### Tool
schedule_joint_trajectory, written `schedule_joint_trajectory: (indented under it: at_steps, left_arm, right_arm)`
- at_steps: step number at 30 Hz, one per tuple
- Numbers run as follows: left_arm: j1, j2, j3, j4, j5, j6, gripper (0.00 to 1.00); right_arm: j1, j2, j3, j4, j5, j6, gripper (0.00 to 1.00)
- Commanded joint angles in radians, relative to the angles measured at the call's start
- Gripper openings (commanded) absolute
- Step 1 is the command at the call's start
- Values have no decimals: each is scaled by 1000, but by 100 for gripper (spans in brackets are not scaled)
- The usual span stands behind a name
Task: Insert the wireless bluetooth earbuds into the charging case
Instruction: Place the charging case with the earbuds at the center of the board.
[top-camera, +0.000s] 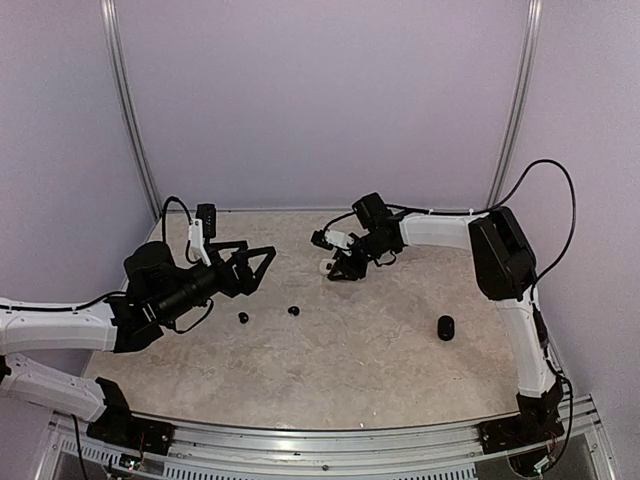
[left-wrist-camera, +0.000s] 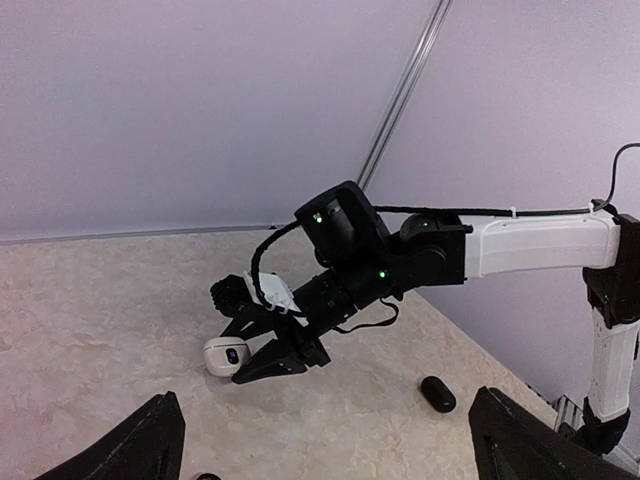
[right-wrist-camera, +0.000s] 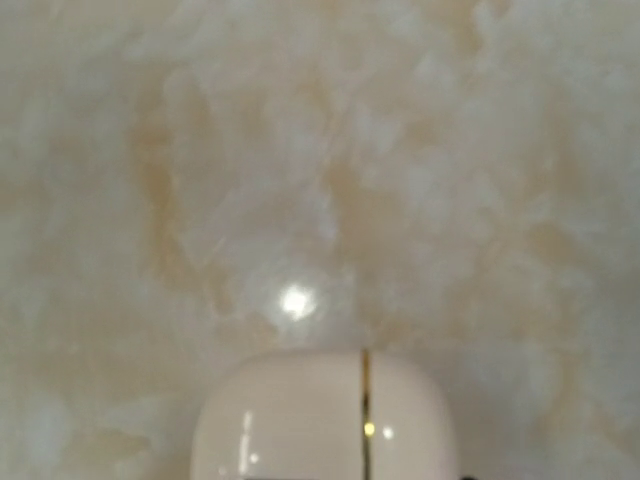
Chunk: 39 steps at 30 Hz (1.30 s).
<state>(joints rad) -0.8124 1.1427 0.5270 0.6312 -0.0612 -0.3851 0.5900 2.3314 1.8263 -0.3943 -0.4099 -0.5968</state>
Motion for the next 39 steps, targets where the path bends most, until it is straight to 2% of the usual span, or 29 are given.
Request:
schedule_joint_trajectory:
  at_steps: [1, 10, 19, 28, 34, 39]
  left_arm:
    - [11, -37, -20, 4, -6, 12, 99]
    - [15, -26, -22, 6, 12, 3, 99]
    - [15, -24, 3, -17, 35, 11, 99]
    - [15, -13, -1, -18, 26, -20, 99]
    - [15, -15, 1, -15, 21, -7, 99]
    - [13, -8, 8, -35, -51, -3, 99]
  right_arm:
    - [-13, 48, 73, -148, -89, -127, 37]
    - [-15, 96, 102, -210, -71, -196, 39]
    - [-16, 106, 77, -183, -30, -209, 53]
    - [-18, 45, 11, -104, 0, -216, 63]
    - [-18, -87, -56, -41, -39, -152, 78]
    - [-15, -351, -303, 177, -6, -24, 87]
